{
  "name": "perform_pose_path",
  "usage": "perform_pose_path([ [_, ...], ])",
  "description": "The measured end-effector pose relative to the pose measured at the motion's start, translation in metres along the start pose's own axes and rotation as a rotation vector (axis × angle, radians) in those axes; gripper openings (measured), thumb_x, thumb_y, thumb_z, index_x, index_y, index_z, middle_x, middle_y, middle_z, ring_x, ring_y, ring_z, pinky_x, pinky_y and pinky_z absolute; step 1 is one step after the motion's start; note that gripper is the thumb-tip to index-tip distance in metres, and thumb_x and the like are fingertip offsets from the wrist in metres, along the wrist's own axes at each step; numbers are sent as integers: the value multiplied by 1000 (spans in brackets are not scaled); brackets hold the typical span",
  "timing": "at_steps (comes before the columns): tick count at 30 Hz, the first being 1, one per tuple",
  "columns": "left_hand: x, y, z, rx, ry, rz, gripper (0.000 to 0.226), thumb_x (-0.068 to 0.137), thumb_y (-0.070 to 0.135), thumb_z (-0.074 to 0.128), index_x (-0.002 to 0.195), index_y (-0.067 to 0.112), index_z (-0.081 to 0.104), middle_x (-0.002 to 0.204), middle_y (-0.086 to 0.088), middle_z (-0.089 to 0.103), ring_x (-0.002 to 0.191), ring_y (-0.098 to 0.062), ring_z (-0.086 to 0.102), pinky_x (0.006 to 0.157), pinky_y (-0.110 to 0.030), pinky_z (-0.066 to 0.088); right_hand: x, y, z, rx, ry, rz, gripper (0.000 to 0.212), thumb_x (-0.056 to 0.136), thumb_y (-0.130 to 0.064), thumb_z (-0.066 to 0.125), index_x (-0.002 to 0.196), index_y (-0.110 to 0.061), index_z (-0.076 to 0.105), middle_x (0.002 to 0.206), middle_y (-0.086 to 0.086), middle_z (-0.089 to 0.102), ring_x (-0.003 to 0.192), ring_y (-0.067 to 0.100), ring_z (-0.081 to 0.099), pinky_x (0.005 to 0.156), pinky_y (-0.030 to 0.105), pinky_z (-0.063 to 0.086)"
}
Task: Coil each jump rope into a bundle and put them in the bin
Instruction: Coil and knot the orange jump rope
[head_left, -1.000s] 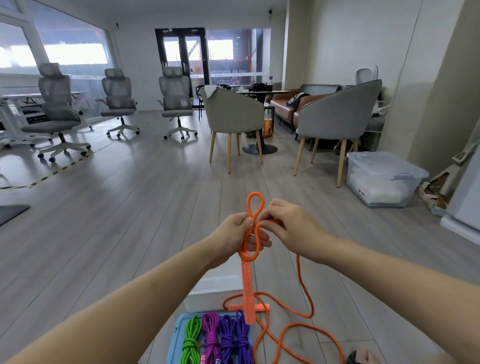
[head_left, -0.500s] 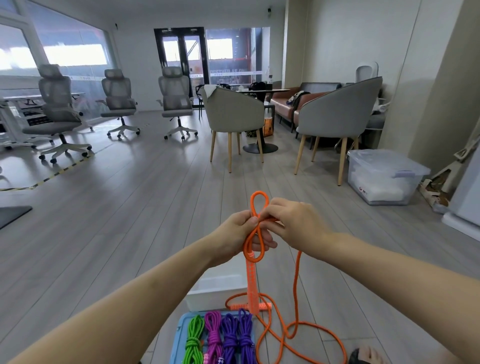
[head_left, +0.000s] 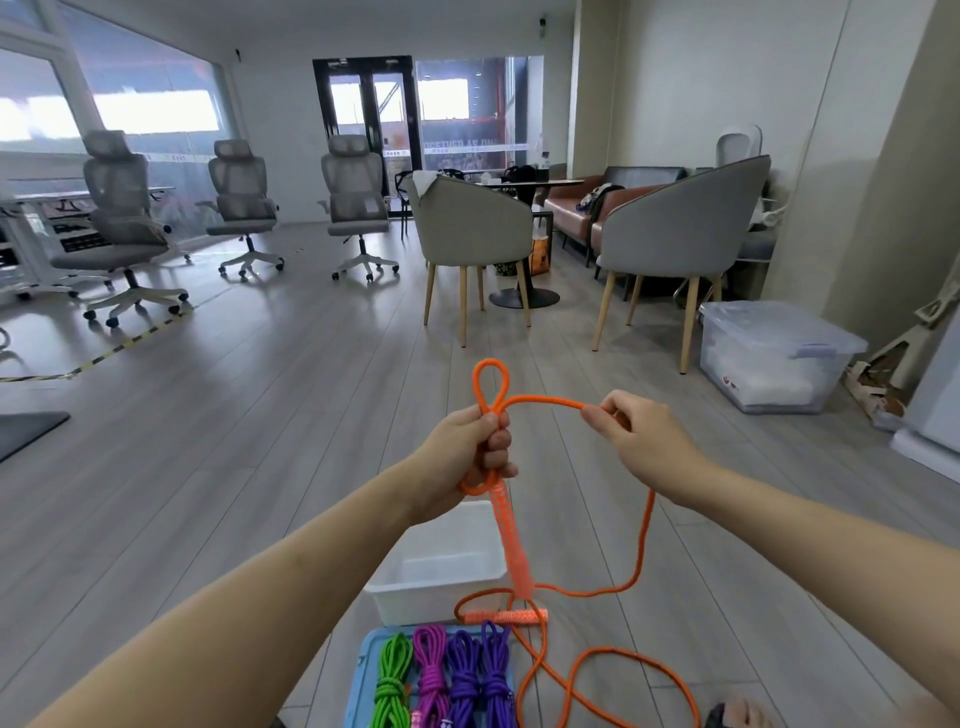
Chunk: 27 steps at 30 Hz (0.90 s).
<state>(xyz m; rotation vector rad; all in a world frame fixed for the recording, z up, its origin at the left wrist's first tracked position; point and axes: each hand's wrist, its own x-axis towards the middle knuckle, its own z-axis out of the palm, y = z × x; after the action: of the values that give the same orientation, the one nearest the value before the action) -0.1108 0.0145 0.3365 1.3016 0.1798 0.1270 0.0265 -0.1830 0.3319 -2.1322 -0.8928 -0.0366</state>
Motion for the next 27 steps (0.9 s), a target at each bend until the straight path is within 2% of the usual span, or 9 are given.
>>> perform_pose_path([
  [3, 5, 0, 2, -37, 83, 6, 23, 105, 9, 30, 91, 15, 47, 63, 3, 36, 48, -10, 28, 53, -26, 38, 0, -7, 2, 154, 55, 83, 28, 107, -34, 50, 94, -12, 61, 70, 2, 51, 60, 13, 44, 51, 24, 36],
  [5, 7, -3, 5, -46, 115, 1, 22, 105, 12, 31, 91, 15, 47, 63, 3, 36, 48, -10, 27, 50, -25, 36, 0, -18, 7, 294, 30, 109, 19, 108, -22, 45, 101, -15, 61, 77, 6, 53, 64, 17, 45, 54, 27, 39],
  [9, 5, -9, 11, 51, 75, 52, 24, 111, 31, 39, 94, 16, 46, 66, 5, 36, 54, -10, 31, 58, -26, 40, -9, -33, 26, 451, 39, 46, 17, 108, -24, 47, 106, -29, 63, 80, 3, 53, 66, 23, 44, 57, 36, 39],
  [12, 3, -13, 18, 160, 68, 126, 22, 112, 29, 35, 100, 13, 44, 67, 5, 35, 56, -10, 32, 62, -26, 41, -14, -44, 39, 463, 76, 44, 22, 108, -29, 49, 117, -38, 67, 80, -1, 51, 63, 16, 47, 56, 30, 40],
  [15, 4, -17, 22, 198, 120, 186, 26, 113, 28, 32, 110, 10, 51, 67, 5, 35, 57, -11, 33, 63, -28, 41, -16, -56, 48, 475, 62, 63, 31, 107, -19, 50, 127, -34, 67, 84, -5, 55, 70, 8, 53, 62, 22, 44],
  [18, 2, -20, 23, 277, 98, 251, 30, 113, 27, 32, 101, 15, 57, 71, 4, 43, 62, -12, 40, 64, -26, 43, -20, -65, 53, 580, 112, 93, 15, 101, -12, 62, 111, -19, 71, 79, 1, 66, 64, 5, 62, 56, 15, 47],
  [20, 0, -21, 23, 326, 102, 267, 33, 112, 28, 33, 105, 14, 62, 75, 0, 49, 64, -10, 44, 64, -24, 45, -21, -68, 55, 708, 154, 171, 6, 96, -10, 69, 99, -10, 65, 77, 5, 69, 58, 3, 65, 49, 13, 46],
  [23, 0, -21, 21, 351, 120, 261, 35, 112, 31, 34, 119, 10, 61, 80, -3, 50, 67, -11, 46, 67, -25, 46, -16, -68, 55, 792, 171, 311, 25, 88, -14, 80, 93, -11, 55, 82, 12, 70, 64, 15, 67, 51, 24, 48],
  [27, 0, -19, 22, 358, 141, 227, 34, 112, 31, 33, 116, 10, 59, 77, 3, 51, 68, -12, 47, 71, -29, 48, -16, -67, 52, 820, 81, 397, 31, 86, -19, 83, 95, -7, 57, 77, 12, 66, 59, 17, 62, 51, 26, 52],
])
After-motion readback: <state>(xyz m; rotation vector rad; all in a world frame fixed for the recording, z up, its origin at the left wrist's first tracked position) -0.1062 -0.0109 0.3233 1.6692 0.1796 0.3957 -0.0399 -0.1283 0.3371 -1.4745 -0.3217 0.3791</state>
